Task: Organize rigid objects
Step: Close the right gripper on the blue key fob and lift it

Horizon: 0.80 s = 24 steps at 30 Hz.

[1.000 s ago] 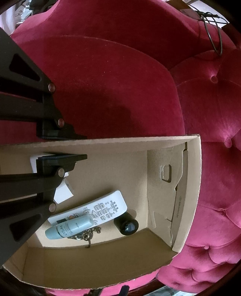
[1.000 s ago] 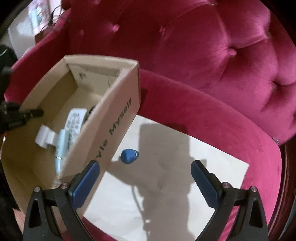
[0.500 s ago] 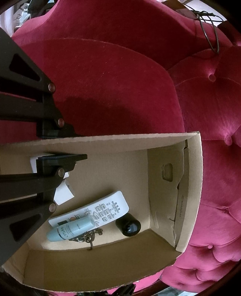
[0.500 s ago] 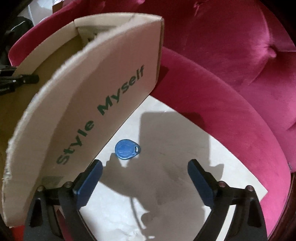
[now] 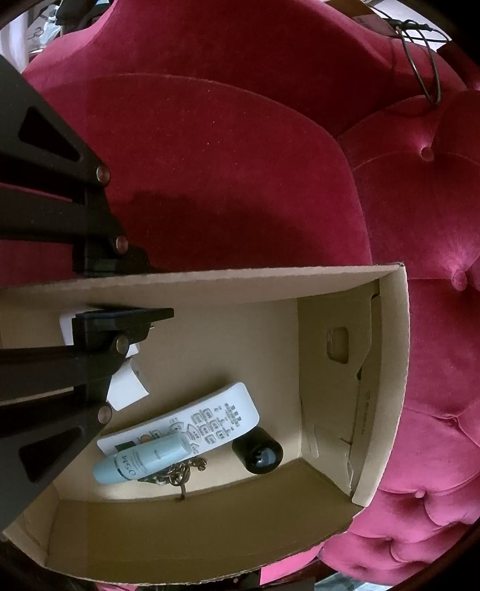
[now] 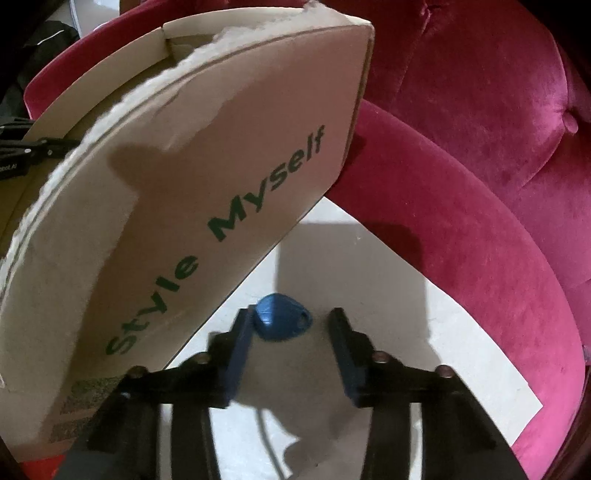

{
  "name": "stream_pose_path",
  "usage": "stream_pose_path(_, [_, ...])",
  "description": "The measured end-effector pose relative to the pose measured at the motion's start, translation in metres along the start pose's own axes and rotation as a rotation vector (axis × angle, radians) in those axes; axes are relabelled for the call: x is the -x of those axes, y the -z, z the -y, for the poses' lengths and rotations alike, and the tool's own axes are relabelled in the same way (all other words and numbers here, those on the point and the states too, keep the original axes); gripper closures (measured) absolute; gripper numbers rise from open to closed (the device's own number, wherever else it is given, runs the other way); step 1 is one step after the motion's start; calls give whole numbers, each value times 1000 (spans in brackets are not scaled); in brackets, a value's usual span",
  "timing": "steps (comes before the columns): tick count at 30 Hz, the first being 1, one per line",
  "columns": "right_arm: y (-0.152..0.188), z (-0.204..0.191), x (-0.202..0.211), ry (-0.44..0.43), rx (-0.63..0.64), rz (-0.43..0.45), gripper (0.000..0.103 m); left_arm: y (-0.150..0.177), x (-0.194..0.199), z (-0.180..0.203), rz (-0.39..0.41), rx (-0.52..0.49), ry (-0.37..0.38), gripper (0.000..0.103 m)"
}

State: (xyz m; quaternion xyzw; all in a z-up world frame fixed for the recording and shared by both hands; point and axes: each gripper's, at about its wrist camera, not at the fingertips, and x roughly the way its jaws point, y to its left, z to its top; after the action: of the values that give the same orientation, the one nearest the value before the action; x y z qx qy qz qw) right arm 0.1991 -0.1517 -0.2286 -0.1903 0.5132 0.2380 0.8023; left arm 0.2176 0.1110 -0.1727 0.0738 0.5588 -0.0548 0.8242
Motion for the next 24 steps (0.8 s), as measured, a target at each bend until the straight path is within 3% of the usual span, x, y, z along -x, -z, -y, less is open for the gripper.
stream_pose_path(24, [2, -6, 30, 51, -130, 33, 68, 1, 2, 12, 4, -14, -26, 90])
